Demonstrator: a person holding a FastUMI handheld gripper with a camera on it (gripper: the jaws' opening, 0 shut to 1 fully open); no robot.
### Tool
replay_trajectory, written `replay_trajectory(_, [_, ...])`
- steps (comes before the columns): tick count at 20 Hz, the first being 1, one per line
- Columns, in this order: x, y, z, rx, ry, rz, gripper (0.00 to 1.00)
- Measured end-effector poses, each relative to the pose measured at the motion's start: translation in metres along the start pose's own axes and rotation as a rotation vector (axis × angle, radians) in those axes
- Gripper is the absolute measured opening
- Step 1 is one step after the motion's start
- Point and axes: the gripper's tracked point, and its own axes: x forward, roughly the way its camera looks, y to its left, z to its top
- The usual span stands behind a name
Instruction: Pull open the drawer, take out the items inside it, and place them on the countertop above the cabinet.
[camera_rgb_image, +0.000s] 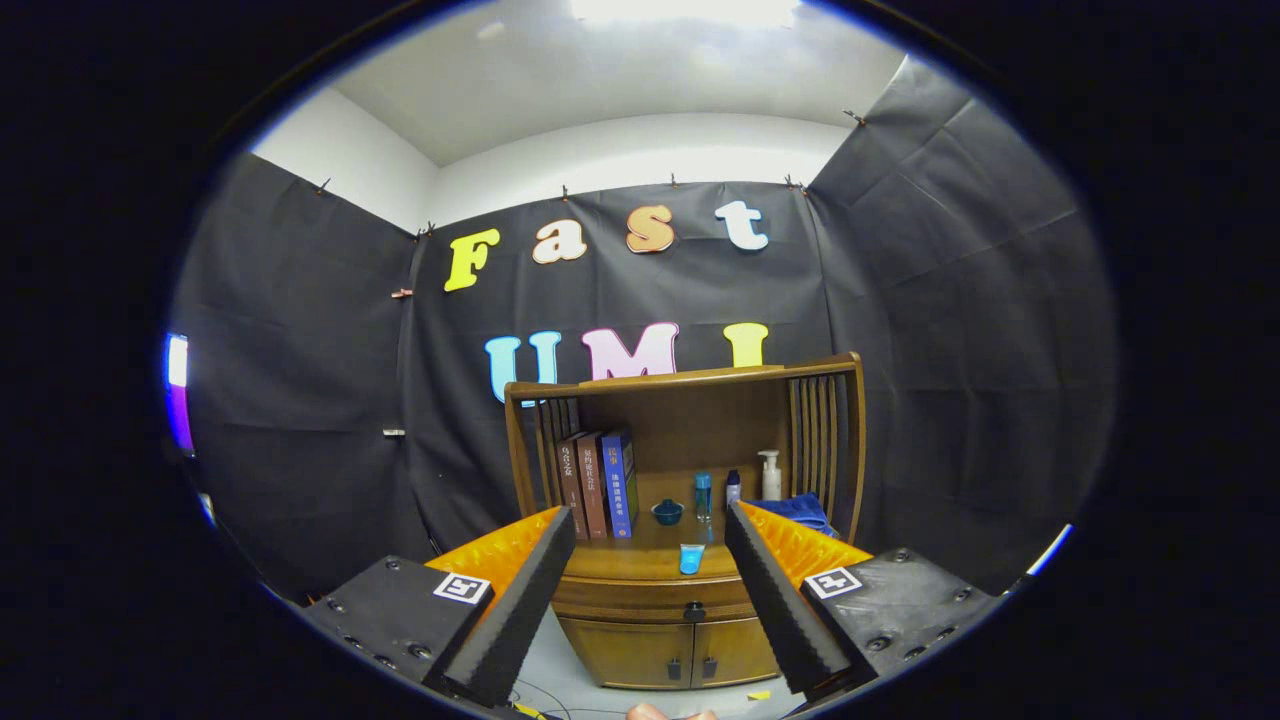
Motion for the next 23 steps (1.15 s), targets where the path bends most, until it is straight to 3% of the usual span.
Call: replay_trajectory(23, [-0.001, -0.004, -0.004, 0.004, -0.02, 0.002, 0.98])
